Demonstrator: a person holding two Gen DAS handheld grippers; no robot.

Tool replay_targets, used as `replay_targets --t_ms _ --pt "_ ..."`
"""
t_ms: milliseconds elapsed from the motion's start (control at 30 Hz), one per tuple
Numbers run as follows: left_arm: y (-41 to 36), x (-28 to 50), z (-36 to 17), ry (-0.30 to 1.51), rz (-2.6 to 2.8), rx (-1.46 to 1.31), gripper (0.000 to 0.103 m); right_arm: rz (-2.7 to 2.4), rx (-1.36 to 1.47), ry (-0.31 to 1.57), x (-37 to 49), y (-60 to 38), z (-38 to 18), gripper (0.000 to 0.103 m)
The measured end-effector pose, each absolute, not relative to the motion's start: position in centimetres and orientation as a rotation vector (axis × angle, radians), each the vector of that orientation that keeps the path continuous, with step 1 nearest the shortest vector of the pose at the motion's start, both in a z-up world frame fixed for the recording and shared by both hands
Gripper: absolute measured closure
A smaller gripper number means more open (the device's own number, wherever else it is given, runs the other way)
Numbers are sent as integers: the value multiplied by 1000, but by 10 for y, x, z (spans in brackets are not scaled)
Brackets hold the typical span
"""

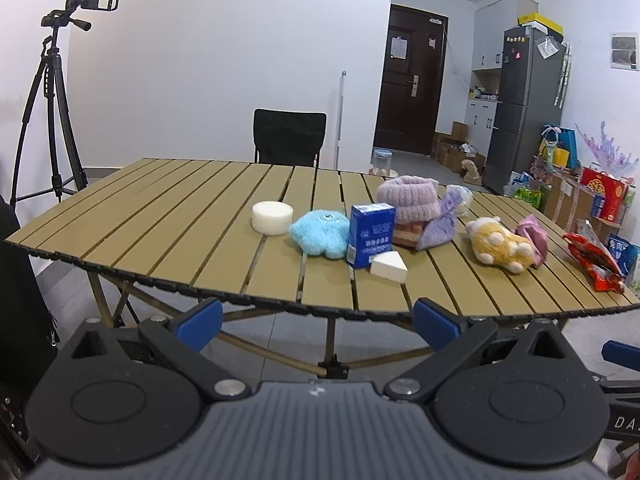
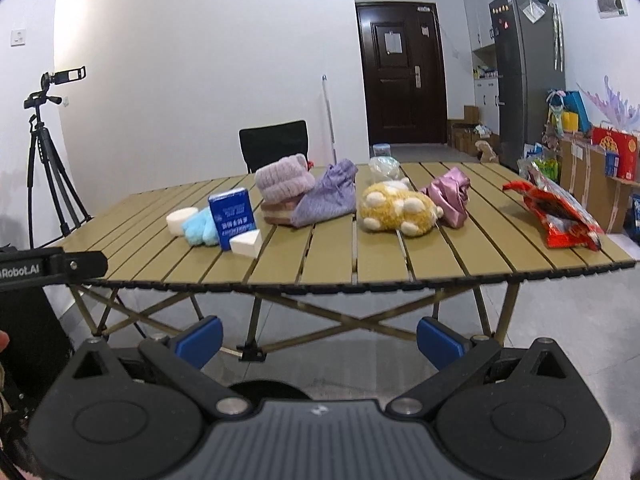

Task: Collect trash
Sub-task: 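Move both tools toward the table items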

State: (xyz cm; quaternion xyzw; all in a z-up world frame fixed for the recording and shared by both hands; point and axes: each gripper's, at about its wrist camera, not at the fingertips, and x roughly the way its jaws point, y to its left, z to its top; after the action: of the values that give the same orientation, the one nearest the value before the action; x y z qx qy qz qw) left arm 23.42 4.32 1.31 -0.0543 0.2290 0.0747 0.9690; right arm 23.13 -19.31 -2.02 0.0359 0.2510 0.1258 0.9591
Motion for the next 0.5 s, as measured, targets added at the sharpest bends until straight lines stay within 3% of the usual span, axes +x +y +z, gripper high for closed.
replay_targets --t_ms 500 --pt "61 292 7 463 218 -125 0 242 106 401 295 -192 -19 0"
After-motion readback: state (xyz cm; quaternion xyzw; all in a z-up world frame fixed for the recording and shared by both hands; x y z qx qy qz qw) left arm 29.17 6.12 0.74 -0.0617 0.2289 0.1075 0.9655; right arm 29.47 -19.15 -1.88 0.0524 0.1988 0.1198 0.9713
